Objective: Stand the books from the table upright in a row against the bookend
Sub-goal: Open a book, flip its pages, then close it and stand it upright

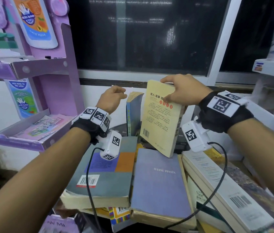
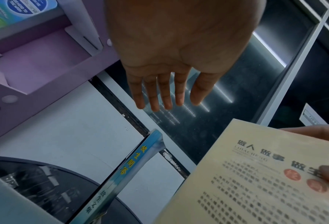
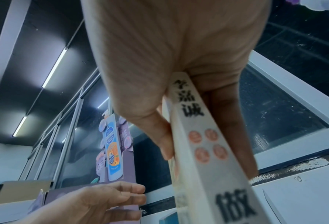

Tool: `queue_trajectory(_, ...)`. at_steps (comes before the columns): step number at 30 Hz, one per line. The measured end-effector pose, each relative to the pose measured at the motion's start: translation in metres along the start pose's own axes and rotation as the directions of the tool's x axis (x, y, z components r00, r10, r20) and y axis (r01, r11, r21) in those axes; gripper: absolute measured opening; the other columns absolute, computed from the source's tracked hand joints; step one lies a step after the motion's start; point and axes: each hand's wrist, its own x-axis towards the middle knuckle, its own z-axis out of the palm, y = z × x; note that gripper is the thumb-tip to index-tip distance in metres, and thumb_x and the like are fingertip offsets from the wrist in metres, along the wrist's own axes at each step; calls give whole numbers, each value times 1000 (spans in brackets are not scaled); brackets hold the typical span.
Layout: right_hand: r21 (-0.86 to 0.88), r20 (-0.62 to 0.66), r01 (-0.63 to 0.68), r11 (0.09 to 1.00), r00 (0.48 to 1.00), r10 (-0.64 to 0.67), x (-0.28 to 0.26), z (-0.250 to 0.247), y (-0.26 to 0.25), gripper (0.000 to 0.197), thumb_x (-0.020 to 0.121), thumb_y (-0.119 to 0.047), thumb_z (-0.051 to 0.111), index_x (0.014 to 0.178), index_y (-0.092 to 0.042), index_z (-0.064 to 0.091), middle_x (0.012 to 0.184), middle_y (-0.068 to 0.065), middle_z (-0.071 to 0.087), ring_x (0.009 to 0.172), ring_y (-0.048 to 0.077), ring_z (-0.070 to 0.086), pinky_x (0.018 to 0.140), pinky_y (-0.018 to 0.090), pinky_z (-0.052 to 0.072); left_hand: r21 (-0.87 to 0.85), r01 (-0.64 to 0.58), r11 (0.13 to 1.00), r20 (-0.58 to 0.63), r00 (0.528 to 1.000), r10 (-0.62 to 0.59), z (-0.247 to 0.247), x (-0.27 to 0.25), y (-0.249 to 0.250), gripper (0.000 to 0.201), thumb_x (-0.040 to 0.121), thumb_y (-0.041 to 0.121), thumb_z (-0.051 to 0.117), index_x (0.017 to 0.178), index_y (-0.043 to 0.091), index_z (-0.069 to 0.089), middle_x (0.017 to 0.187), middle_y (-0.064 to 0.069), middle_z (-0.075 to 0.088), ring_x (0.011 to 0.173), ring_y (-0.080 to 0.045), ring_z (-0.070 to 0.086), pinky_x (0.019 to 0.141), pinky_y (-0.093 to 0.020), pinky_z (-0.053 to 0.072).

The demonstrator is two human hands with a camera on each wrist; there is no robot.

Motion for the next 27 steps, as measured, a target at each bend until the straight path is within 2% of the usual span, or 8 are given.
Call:
queue_trajectory(2, 7, -22, -42, 999, 999, 42, 7, 2, 3, 53, 88, -17, 63, 138, -22, 46, 115, 7, 65, 96, 21, 61, 62, 36, 59, 10, 32, 999, 8, 999, -32, 5, 7, -5, 27, 89, 24, 58, 116, 23, 60, 123, -1, 60, 116, -23, 53, 103, -43, 41)
queue_trajectory(5, 27, -62, -91, 995, 994, 93, 22, 7, 7, 56, 87, -19, 63, 140, -22, 44, 122, 11, 63, 103, 24, 64, 68, 35, 57, -4, 89, 996, 34, 995, -89, 12, 17, -12, 28, 88, 27, 59, 116, 26, 58, 124, -1, 59, 118, -25, 51, 105, -45, 39)
queue_trajectory(8, 47, -86, -118, 992, 989, 121, 37, 14, 6, 57, 87, -20, 63, 141, -21, 43, 125, 12, 60, 106, 27, 63, 73, 38, 56, 2, 125, 992, 74, 989, -125, 20, 27, -17, 32, 88, 30, 59, 119, 29, 56, 131, -1, 56, 122, -26, 49, 106, -47, 38)
queue_trajectory(13, 46, -123, -137, 989, 982, 142, 63, 33, 3, 44, 86, -15, 60, 129, -16, 51, 122, 12, 61, 106, 30, 61, 78, 44, 57, 28, 157, 987, 129, 979, -159, 32, 42, -21, 37, 90, 31, 56, 127, 28, 54, 135, -3, 52, 122, -27, 48, 106, -48, 39)
queue_trajectory(17, 65, -126, -163, 985, 977, 170, 82, 55, 4, 45, 86, -18, 60, 129, -16, 49, 123, 12, 61, 100, 32, 63, 78, 44, 57, 7, 179, 984, 138, 974, -178, 38, 50, -29, 42, 90, 30, 54, 132, 27, 51, 130, 0, 54, 113, -26, 54, 94, -44, 50)
queue_trajectory(21, 70, -117, -179, 981, 975, 186, 100, 74, 6, 47, 84, -18, 62, 129, -14, 48, 123, 14, 61, 104, 34, 61, 82, 45, 55, -74, 202, 977, 156, 970, -188, 39, 57, -41, 37, 86, 29, 54, 123, 28, 55, 128, -4, 56, 111, -30, 58, 86, -48, 56)
queue_trajectory(27, 71, -106, -197, 978, 973, 203, 116, 100, 9, 45, 83, -17, 60, 127, -15, 48, 121, 15, 60, 102, 36, 59, 78, 45, 55, -177, 199, 964, 166, 971, -171, 36, 63, -51, 30, 89, 20, 58, 119, 23, 58, 113, 0, 60, 91, -24, 65, 67, -36, 57)
